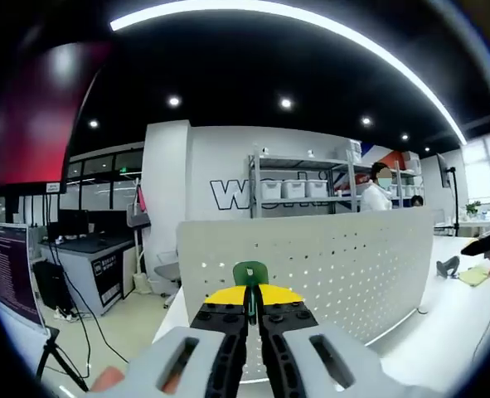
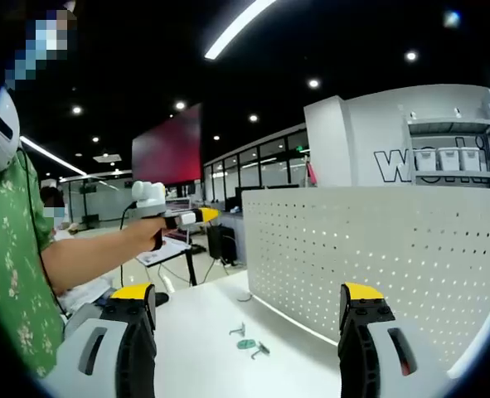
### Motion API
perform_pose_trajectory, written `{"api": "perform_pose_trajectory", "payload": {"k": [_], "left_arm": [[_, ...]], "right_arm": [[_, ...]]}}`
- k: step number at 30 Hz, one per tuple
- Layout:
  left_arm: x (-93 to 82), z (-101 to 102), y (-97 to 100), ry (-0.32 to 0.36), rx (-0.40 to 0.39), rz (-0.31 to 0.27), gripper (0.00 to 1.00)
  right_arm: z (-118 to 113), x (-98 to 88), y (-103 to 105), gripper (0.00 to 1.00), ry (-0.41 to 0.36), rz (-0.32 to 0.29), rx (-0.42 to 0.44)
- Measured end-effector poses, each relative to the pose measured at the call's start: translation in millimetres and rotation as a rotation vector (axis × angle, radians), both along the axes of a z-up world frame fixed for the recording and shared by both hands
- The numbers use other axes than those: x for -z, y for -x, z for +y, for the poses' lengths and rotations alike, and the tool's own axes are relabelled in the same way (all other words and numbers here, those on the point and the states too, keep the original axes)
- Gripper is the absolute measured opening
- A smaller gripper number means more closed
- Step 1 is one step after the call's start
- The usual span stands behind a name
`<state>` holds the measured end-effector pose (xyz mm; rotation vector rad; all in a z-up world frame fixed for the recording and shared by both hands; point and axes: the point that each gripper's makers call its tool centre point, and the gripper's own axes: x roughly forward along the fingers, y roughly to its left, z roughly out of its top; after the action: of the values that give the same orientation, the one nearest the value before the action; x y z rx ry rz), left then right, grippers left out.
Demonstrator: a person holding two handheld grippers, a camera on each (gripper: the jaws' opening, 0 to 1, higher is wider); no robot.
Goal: Insert the hook assembly into the mounting plate slot until the hook locks in place.
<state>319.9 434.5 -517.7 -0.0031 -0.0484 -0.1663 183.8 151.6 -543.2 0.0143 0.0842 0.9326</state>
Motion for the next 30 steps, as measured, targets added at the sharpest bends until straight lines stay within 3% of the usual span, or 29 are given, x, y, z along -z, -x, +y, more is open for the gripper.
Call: {"api": "perform_pose_trajectory", "payload": {"k": [12,30], "left_arm": [[3.4,-1,-48.7,-0.084,-0.023,0.039,0.04],[4.4,9,-88.1,-0.153,-0.056,0.062,0.04]], "right_arm": [[-11,11.9,-17,0.93,0.006,0.028,0.034],[-21,12.7,-29,0.92,0.022,0.043,0.05]]}}
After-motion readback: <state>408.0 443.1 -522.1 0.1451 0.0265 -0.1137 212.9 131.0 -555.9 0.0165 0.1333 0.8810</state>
